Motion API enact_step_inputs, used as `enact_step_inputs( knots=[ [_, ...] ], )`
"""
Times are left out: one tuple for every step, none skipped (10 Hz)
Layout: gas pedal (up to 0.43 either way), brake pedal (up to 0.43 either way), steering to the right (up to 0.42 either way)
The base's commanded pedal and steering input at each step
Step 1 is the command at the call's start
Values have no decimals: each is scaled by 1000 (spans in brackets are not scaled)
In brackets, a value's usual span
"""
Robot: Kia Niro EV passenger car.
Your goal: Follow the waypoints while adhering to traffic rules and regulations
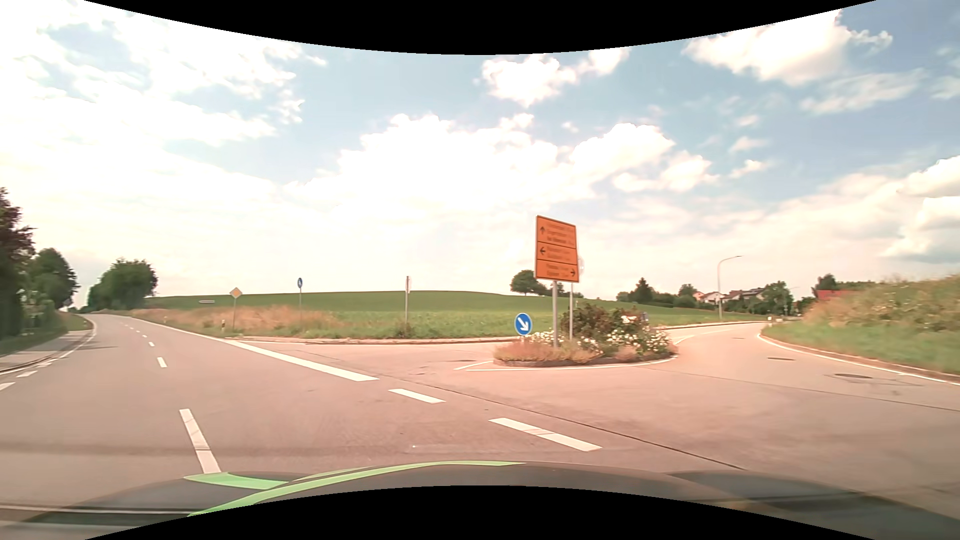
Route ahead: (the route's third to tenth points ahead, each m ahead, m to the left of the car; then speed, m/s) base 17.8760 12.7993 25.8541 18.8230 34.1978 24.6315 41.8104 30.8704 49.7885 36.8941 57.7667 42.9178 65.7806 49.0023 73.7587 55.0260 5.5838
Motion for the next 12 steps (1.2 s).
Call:
enact_step_inputs(
  knots=[
    [378, 0, -398],
    [378, 0, -389],
    [378, 0, -380],
    [378, 0, -369],
    [378, 0, -350],
    [378, 0, -321],
    [378, 0, -293],
    [398, 0, -257],
    [421, 0, -215],
    [449, 0, -181],
    [461, 0, -149],
    [469, 0, -119]
  ],
)
